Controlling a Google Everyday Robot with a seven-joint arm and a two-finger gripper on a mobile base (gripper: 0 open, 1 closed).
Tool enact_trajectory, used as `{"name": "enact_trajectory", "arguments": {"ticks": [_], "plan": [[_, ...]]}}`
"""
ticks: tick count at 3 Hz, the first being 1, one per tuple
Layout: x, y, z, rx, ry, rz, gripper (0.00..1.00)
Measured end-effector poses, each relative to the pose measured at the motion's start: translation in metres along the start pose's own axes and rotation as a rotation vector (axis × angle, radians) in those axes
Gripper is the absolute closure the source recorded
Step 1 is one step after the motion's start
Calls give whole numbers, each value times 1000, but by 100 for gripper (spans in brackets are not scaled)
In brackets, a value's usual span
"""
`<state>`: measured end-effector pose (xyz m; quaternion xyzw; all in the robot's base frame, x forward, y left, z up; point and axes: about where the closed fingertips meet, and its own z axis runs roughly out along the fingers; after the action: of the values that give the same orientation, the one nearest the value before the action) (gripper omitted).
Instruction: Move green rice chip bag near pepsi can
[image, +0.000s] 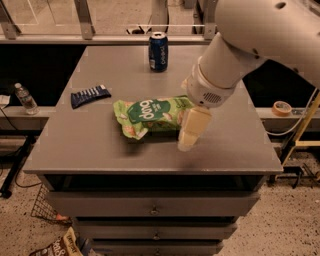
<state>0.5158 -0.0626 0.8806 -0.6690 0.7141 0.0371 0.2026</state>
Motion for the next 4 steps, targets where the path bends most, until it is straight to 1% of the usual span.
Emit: {"name": "enact_trajectory", "arguments": {"ticks": [1,2,3,4], "plan": [[-18,-16,16,16,-42,8,0],[-26,-19,30,4,-59,3,18],[-29,-29,30,3,-84,-3,49],[-27,-40,23,14,-103,1,74]]}}
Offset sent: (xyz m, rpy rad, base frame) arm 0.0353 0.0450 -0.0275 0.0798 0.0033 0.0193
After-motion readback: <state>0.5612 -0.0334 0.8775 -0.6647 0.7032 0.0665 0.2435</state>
